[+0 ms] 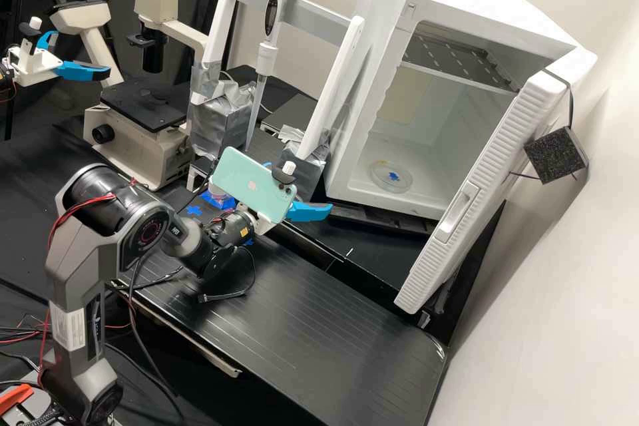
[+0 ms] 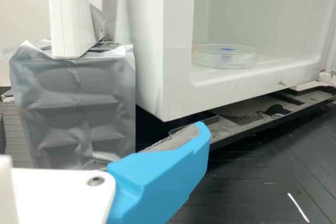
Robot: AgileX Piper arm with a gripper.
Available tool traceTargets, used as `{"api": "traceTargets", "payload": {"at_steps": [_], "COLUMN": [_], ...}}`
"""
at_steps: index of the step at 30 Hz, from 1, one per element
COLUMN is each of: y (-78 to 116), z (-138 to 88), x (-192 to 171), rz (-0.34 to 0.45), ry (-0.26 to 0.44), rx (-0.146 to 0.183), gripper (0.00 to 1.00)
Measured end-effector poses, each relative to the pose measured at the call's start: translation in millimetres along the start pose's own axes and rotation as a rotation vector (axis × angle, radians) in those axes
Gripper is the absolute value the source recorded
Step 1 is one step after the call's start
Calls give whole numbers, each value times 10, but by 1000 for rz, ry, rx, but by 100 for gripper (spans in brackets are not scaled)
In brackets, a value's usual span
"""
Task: Move the petri dish to the microscope
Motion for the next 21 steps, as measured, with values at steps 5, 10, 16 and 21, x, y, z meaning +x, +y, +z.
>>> {"api": "traceTargets", "payload": {"at_steps": [5, 10, 16, 21], "y": [0, 0, 37, 179], "z": [0, 0, 129, 310], "x": [0, 0, -97, -236], "rz": [0, 0, 16, 64], "ry": [0, 0, 1, 21], "rx": [0, 0, -6, 14], "gripper": [100, 100, 100, 100]}}
